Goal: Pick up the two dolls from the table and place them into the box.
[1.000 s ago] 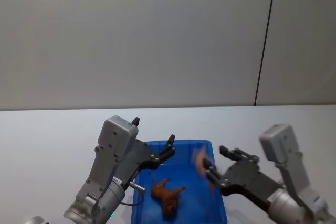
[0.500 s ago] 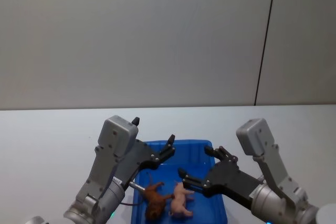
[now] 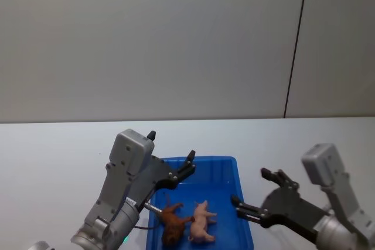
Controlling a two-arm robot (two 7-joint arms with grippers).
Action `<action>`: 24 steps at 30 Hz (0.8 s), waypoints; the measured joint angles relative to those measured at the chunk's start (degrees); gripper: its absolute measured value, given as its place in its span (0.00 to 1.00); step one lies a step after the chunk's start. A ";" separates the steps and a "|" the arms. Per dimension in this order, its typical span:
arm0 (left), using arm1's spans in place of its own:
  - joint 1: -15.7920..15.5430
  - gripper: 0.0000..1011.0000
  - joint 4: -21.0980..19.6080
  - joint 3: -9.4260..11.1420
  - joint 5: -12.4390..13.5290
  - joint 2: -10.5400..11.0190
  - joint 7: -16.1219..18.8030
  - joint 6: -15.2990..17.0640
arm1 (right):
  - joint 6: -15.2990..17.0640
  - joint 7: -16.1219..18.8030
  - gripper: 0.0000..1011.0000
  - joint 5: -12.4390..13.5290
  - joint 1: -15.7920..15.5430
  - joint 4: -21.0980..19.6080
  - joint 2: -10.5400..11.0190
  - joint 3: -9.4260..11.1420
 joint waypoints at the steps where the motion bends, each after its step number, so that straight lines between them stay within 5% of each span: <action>1: 0.00 0.99 0.00 0.00 0.00 0.00 0.00 0.00 | 0.00 0.00 0.99 0.00 0.00 0.00 0.00 0.00; 13: 0.61 0.99 -0.56 -0.13 0.37 0.44 0.65 0.36 | -1.68 -0.98 0.99 2.55 -3.17 -1.58 3.49 1.94; 24: 4.87 0.99 -3.74 -0.84 -1.06 3.25 6.48 2.97 | -2.32 -1.31 0.99 3.48 -4.34 -2.17 4.82 2.64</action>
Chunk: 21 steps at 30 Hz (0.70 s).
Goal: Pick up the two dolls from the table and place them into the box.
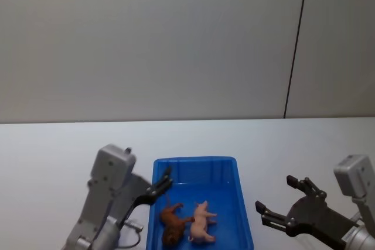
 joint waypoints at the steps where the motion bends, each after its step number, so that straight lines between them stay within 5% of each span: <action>1: 1.01 0.99 -0.67 -0.13 -0.77 0.62 1.18 0.39 | -0.02 -0.02 0.99 0.04 -0.05 -0.01 0.05 0.04; 10: 6.51 0.99 -2.81 -0.89 -5.32 4.07 6.77 1.12 | -0.21 -0.12 0.99 0.33 -0.38 -0.18 0.42 0.26; 21: 10.40 0.99 -2.37 -1.44 -8.80 5.96 8.93 0.78 | -0.29 -0.19 0.99 0.47 -0.55 -0.26 0.63 0.35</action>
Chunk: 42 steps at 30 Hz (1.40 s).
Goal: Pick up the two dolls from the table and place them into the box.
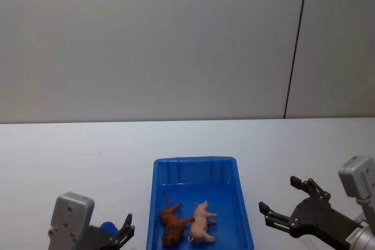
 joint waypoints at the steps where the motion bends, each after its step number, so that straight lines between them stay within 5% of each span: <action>1: 0.11 0.99 0.19 -0.02 -0.16 0.01 -0.02 -0.07 | -0.01 -0.01 0.99 0.01 -0.02 -0.01 0.02 0.01; 20: -2.93 0.97 10.67 -0.40 0.64 -3.26 -6.55 -2.05 | -0.06 -0.02 0.99 0.08 -0.10 -0.07 0.12 0.08; 36: -6.49 0.51 15.76 -1.15 4.95 -5.15 -10.96 -0.34 | -0.05 -0.02 0.99 0.08 -0.12 -0.07 0.14 0.07; 42: -7.48 0.44 15.34 -1.58 6.35 -5.39 -11.99 -0.22 | -0.05 -0.02 0.99 0.08 -0.12 -0.07 0.14 0.08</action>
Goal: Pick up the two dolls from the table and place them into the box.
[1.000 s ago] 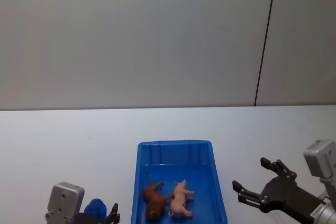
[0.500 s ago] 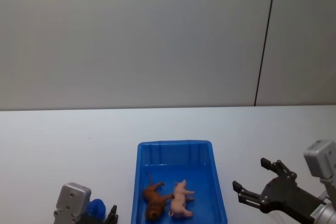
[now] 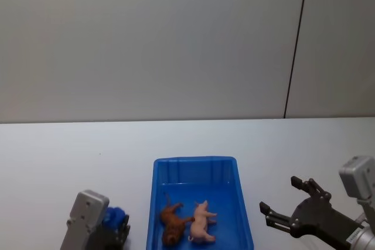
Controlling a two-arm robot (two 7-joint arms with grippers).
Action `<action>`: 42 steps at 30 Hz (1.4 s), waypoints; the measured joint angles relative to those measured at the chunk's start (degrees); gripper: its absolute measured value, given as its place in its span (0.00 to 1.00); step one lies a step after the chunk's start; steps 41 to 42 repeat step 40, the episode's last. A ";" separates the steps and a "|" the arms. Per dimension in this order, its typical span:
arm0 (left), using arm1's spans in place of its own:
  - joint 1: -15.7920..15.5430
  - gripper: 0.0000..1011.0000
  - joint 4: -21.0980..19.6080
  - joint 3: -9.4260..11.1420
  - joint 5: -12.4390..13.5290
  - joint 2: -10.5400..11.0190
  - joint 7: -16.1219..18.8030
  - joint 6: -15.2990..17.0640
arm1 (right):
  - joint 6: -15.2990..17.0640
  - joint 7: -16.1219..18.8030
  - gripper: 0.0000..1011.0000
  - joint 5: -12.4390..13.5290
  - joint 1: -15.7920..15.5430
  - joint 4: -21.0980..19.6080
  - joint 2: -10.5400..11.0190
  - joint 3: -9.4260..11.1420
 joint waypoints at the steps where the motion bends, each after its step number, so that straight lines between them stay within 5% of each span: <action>1: -0.33 0.44 -0.37 -0.11 0.49 -0.10 -0.39 -0.01 | 0.00 0.00 0.99 0.00 0.00 0.00 0.00 0.00; 17: -5.53 0.38 -3.24 0.03 4.86 -3.46 -6.58 -2.15 | 0.00 0.00 0.99 0.00 0.00 0.00 0.00 0.00; 31: -10.91 0.86 -0.64 2.15 5.55 -9.17 -14.46 -6.45 | 0.00 0.00 0.99 0.00 0.01 0.00 0.00 0.00; 37: -11.90 0.99 0.06 2.52 4.04 -10.42 -16.72 -9.78 | -0.01 0.00 0.99 0.00 0.01 0.00 0.00 0.00; 42: -12.01 0.99 -0.04 2.53 3.11 -10.63 -17.57 -11.57 | 0.00 0.00 0.99 0.00 0.01 0.00 0.00 0.00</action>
